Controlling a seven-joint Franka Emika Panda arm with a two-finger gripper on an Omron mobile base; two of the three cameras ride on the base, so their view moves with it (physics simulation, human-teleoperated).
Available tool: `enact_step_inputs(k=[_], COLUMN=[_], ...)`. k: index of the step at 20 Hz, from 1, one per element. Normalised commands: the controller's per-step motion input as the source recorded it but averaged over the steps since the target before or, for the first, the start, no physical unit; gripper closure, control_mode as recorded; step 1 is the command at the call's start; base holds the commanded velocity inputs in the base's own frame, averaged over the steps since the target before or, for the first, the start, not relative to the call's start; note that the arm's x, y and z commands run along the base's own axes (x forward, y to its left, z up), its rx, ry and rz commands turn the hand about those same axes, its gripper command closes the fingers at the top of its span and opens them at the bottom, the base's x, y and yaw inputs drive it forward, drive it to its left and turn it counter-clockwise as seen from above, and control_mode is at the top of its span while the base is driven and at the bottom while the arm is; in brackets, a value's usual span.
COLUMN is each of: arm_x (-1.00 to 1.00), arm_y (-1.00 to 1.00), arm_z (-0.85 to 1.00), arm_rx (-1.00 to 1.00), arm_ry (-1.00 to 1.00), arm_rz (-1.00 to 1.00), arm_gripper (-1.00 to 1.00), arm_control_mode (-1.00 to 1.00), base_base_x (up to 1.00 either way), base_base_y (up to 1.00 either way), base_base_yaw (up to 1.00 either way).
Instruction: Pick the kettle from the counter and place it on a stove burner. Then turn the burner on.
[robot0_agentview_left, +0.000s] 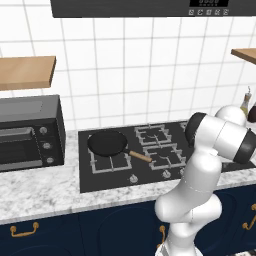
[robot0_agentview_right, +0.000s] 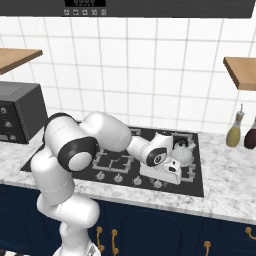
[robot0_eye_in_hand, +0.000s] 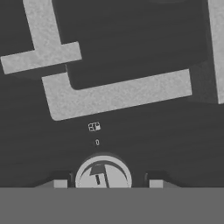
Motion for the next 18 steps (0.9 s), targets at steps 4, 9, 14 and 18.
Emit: enact_step_inputs(k=[4, 9, 14, 18], arm_x=[0.0, -0.14, -0.08, 0.0], arm_y=[0.0, 0.0, 0.0, 0.01], arm_z=[0.0, 0.0, 0.0, 0.0], arm_rx=[0.0, 0.0, -0.01, -0.05], arm_ry=[-0.03, -0.28, -0.28, -0.15], arm_rz=[0.01, 0.26, 0.39, 0.38], arm_gripper=[1.0, 1.0, 1.0, 1.0], arm_control_mode=[-1.0, -1.0, -1.0, -1.0], base_base_x=[0.0, 0.0, 0.0, 0.0], base_base_y=[0.0, 0.0, 0.0, 0.0], base_base_yaw=[0.0, 0.0, 0.0, 0.0])
